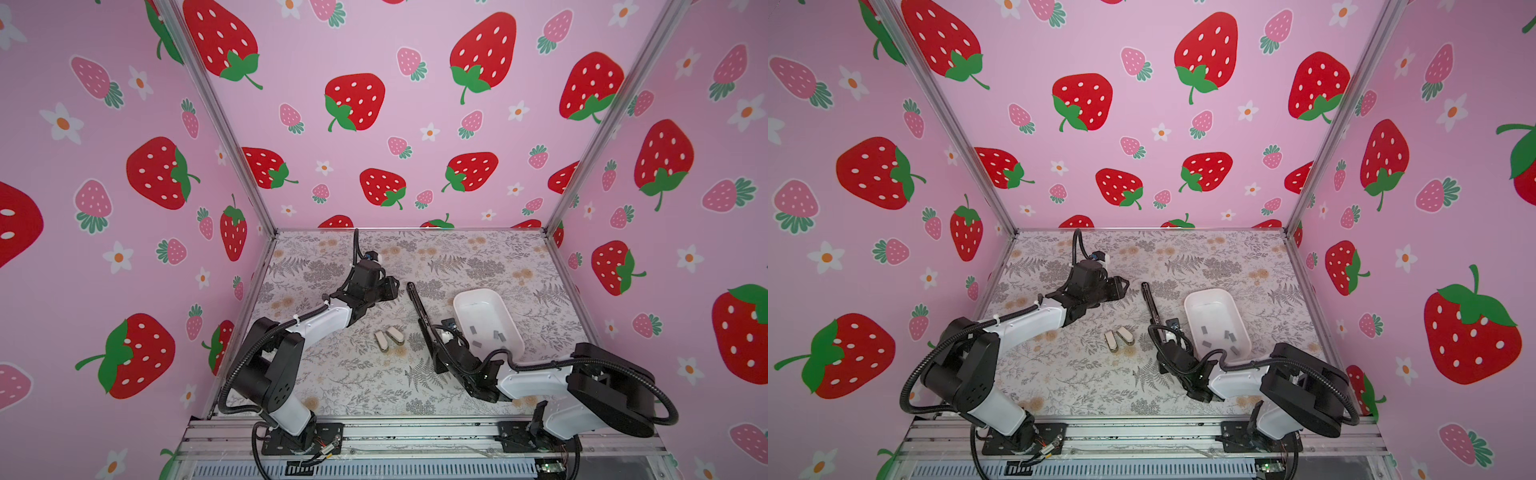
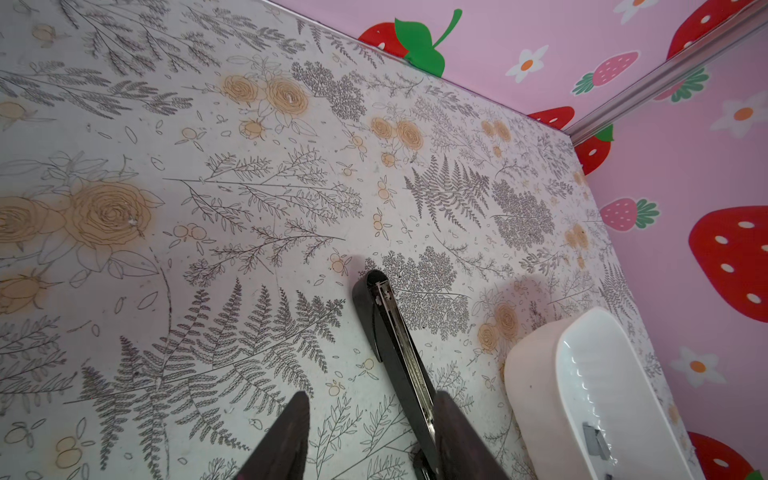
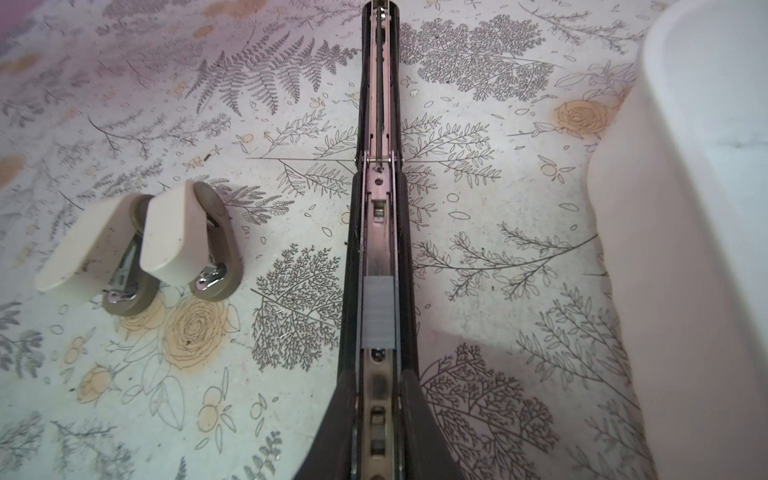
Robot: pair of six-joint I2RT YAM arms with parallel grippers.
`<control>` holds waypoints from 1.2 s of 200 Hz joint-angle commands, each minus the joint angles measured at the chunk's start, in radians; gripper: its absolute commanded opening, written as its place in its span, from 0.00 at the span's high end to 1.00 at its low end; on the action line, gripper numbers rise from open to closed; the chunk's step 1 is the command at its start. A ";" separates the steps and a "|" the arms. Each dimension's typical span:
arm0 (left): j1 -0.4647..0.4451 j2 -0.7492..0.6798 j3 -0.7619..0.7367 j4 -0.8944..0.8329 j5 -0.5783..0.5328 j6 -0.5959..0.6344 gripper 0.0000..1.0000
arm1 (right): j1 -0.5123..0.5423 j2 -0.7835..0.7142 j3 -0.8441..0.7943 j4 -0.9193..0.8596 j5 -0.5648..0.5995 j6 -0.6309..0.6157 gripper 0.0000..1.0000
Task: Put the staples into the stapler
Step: 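Grasp the long black stapler with the right gripper while the left arm draws back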
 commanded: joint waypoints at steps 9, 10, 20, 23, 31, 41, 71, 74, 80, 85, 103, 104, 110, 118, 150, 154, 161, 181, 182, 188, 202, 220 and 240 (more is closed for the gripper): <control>0.003 0.054 0.032 0.011 0.033 -0.030 0.48 | 0.005 0.002 -0.014 0.112 -0.061 0.099 0.96; 0.003 0.056 0.034 0.012 0.033 -0.031 0.48 | 0.005 0.002 -0.013 0.110 -0.061 0.100 0.96; 0.004 0.077 0.043 0.015 0.078 -0.038 0.47 | 0.005 0.003 -0.002 0.091 -0.061 0.110 0.97; 0.004 0.084 0.048 0.018 0.084 -0.041 0.47 | 0.005 0.001 0.000 0.087 -0.064 0.115 0.97; 0.003 0.105 0.057 0.022 0.102 -0.050 0.45 | 0.005 0.000 -0.003 0.088 -0.067 0.128 0.97; 0.004 0.130 0.068 0.027 0.128 -0.058 0.42 | 0.005 0.002 -0.008 0.098 -0.075 0.135 0.97; 0.004 0.185 0.079 0.051 0.160 -0.065 0.28 | 0.005 0.022 -0.014 0.115 -0.090 0.150 0.98; 0.004 0.190 0.081 0.048 0.160 -0.063 0.28 | 0.005 0.024 -0.017 0.119 -0.090 0.152 0.98; 0.004 0.200 0.085 0.038 0.157 -0.055 0.27 | 0.005 0.026 -0.021 0.127 -0.091 0.155 0.99; 0.005 0.207 0.088 0.030 0.153 -0.050 0.27 | 0.005 0.027 -0.025 0.134 -0.091 0.157 0.99; 0.005 0.222 0.092 0.000 0.142 -0.041 0.26 | 0.007 0.036 -0.038 0.164 -0.095 0.158 0.99; 0.005 0.222 0.091 -0.001 0.141 -0.041 0.26 | 0.008 0.037 -0.039 0.166 -0.095 0.159 0.99; 0.005 0.222 0.089 0.000 0.142 -0.039 0.25 | 0.007 0.043 -0.042 0.174 -0.097 0.158 0.99; 0.005 0.224 0.085 0.001 0.144 -0.037 0.25 | 0.007 0.051 -0.043 0.176 -0.100 0.156 0.99; 0.007 0.263 0.123 -0.020 0.168 -0.037 0.25 | 0.007 0.082 -0.030 0.169 -0.108 0.135 1.00; 0.007 0.271 0.128 -0.024 0.170 -0.037 0.25 | 0.007 0.083 -0.027 0.168 -0.107 0.130 1.00; 0.011 0.287 0.139 -0.028 0.171 -0.039 0.25 | 0.007 0.089 -0.023 0.167 -0.106 0.127 1.00; 0.020 0.329 0.160 -0.016 0.194 -0.042 0.25 | 0.007 0.106 -0.022 0.175 -0.109 0.119 1.00; 0.021 0.332 0.161 -0.015 0.195 -0.043 0.25 | 0.007 0.106 -0.022 0.175 -0.108 0.118 1.00; 0.025 0.348 0.171 -0.016 0.208 -0.043 0.25 | 0.007 0.105 -0.021 0.175 -0.106 0.119 1.00; 0.039 0.383 0.197 -0.021 0.239 -0.046 0.25 | 0.007 0.104 -0.021 0.175 -0.105 0.113 1.00; 0.055 0.406 0.204 -0.005 0.271 -0.054 0.25 | 0.008 0.111 -0.011 0.169 -0.114 0.102 1.00; 0.067 0.417 0.207 -0.005 0.281 -0.051 0.25 | 0.010 0.129 -0.002 0.178 -0.125 0.100 1.00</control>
